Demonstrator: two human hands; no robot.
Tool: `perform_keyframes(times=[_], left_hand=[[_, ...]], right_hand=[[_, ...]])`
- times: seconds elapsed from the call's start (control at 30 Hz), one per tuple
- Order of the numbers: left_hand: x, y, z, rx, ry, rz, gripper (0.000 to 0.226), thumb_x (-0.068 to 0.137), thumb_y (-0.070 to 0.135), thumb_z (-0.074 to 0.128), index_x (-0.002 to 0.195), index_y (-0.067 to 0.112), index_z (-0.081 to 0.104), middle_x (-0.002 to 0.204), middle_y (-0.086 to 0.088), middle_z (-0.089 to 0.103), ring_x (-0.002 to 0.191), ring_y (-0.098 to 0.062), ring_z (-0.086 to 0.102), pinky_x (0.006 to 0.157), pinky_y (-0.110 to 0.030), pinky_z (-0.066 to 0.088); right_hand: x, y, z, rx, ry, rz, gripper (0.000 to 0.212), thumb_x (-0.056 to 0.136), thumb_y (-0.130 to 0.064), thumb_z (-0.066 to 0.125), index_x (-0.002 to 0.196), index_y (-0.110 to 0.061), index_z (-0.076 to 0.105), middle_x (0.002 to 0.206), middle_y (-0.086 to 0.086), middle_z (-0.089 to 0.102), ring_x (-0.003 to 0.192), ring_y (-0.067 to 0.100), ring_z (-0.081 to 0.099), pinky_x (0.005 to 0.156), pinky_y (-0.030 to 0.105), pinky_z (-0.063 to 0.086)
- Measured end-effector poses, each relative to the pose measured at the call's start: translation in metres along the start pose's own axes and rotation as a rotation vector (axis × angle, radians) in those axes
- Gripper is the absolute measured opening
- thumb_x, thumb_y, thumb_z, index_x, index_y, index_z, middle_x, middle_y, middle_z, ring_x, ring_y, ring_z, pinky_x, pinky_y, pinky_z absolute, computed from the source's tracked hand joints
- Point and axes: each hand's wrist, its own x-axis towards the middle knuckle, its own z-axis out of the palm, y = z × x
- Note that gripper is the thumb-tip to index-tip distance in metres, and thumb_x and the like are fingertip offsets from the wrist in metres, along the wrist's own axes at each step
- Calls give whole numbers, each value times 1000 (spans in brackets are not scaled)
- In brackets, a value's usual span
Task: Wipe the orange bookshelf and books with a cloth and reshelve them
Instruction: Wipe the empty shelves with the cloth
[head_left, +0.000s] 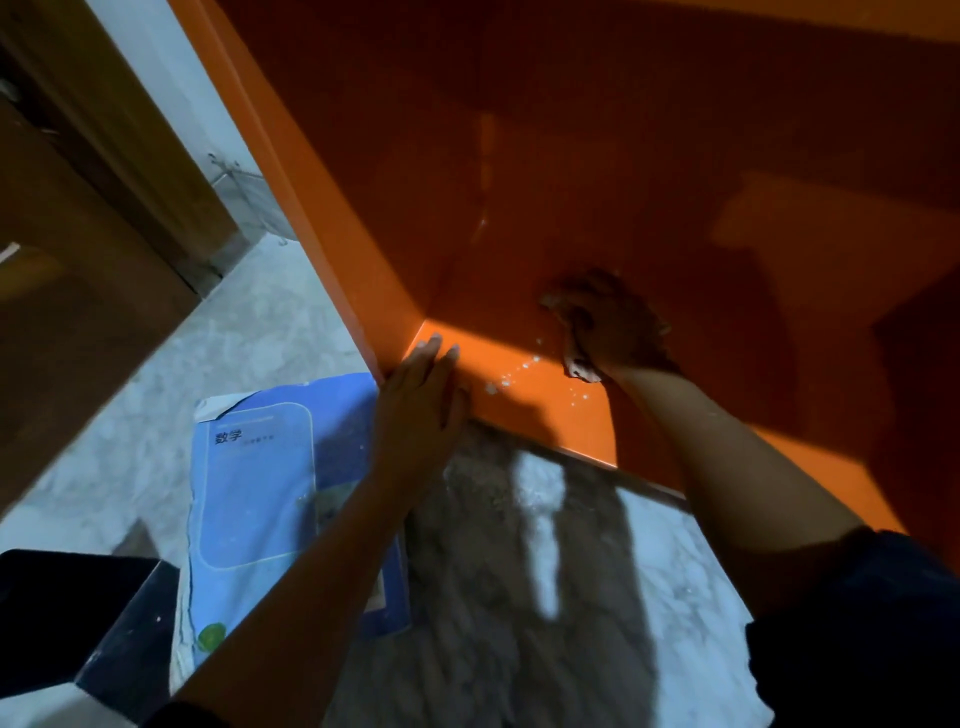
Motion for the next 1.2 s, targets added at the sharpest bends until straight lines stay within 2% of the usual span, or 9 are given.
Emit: perform_keyframes(times=[0.17, 0.27, 0.47, 0.67, 0.8, 0.9, 0.97, 1.07, 1.2], left_hand=[[2, -4, -4, -14, -29, 44, 47, 90, 32, 42, 121, 3, 60, 129, -23, 55, 112, -38, 58, 91, -37, 45], [3, -1, -13, -104, -17, 19, 48, 92, 33, 38, 119, -1, 60, 125, -24, 57, 113, -37, 57, 94, -32, 41], [-10, 18, -37, -343, 392, -98, 23, 91, 5, 50, 112, -3, 58, 100, -21, 55, 92, -18, 50, 79, -17, 35], [-4, 21, -47, -375, 622, -76, 49, 90, 10, 53, 134, 10, 33, 112, -28, 42, 102, -21, 44, 90, -36, 41], [1, 13, -55, -363, 579, -76, 56, 93, 3, 50, 144, 9, 28, 121, -24, 42, 112, -17, 43, 94, -43, 45], [3, 7, -63, -365, 503, -87, 56, 98, 6, 44, 144, 20, 15, 127, -6, 45, 108, -5, 47, 91, -16, 41], [4, 3, -67, -362, 469, -61, 58, 100, 9, 41, 144, 28, 9, 130, 2, 43, 110, -7, 51, 88, -10, 40], [6, 0, -71, -362, 420, 0, 67, 101, 12, 38, 142, 46, -3, 147, -11, 39, 125, -23, 50, 97, -28, 45], [10, 0, -76, -390, 370, 3, 71, 100, 16, 36, 139, 57, -7, 149, -14, 35, 124, -29, 52, 94, -46, 49]], right_hand=[[-2, -18, 7, -36, -91, -99, 38, 96, -23, 38, 129, -25, 57, 139, 2, 51, 135, 27, 35, 111, 41, 27], [-6, -29, 9, -85, -136, -159, 36, 100, -21, 42, 134, -27, 51, 142, 0, 47, 138, 26, 30, 112, 37, 23], [-12, -43, 23, -41, -52, -207, 37, 93, -23, 42, 124, -21, 62, 129, 8, 59, 128, 34, 45, 104, 47, 38], [-11, -59, 30, -48, -71, -207, 44, 96, -40, 31, 126, -25, 60, 129, 5, 58, 127, 31, 44, 101, 43, 38], [-5, -71, 37, -25, -79, -215, 42, 95, -38, 34, 126, -26, 60, 131, 4, 56, 128, 29, 42, 104, 43, 34], [1, -82, 44, 79, -151, -175, 41, 96, -43, 31, 128, -36, 56, 137, -4, 50, 130, 21, 40, 106, 39, 33], [2, -90, 48, 185, -232, -96, 37, 100, -41, 34, 132, -39, 51, 140, -8, 47, 128, 16, 43, 100, 28, 36], [0, -99, 53, 108, -170, -146, 35, 99, -39, 37, 129, -36, 53, 135, -5, 51, 123, 20, 47, 91, 30, 40], [-10, -106, 55, 37, -126, -235, 30, 98, -33, 44, 122, -31, 59, 126, -5, 56, 115, 20, 53, 81, 32, 43]])
